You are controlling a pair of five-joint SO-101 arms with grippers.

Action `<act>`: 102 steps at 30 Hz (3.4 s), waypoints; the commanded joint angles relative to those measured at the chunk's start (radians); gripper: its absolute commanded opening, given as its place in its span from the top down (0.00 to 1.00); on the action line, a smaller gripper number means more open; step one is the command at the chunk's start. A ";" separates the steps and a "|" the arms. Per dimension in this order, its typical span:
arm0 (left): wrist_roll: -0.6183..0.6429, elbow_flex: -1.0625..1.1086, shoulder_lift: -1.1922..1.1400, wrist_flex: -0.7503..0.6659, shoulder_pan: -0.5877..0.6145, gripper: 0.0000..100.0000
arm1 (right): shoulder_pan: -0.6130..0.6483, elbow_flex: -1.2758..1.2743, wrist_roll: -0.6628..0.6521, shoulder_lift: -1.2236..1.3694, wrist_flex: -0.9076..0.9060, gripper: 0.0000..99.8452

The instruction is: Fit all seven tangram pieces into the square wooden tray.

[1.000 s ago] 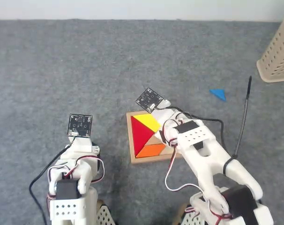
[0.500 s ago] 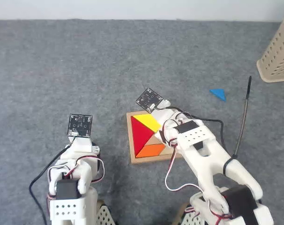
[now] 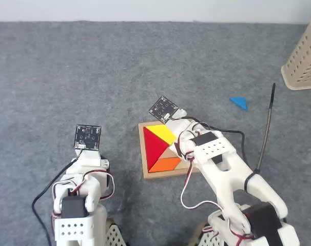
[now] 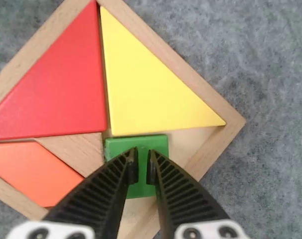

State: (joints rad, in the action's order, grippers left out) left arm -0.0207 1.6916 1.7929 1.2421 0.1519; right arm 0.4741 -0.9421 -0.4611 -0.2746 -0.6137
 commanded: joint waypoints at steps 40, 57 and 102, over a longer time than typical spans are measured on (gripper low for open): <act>0.006 -0.005 0.006 0.006 0.002 0.99 | -0.062 0.382 0.143 -0.048 -0.674 0.97; 0.006 -0.005 0.006 0.006 0.002 0.99 | -0.263 0.058 -0.051 -0.220 -0.631 0.83; 0.006 -0.005 0.006 0.006 0.002 0.99 | -0.340 0.146 0.175 0.018 -0.450 0.82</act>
State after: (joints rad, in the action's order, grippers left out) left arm -0.0207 1.6916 1.7929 1.2421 0.1519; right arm 0.1381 -0.8930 -0.4687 -0.2624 -1.0449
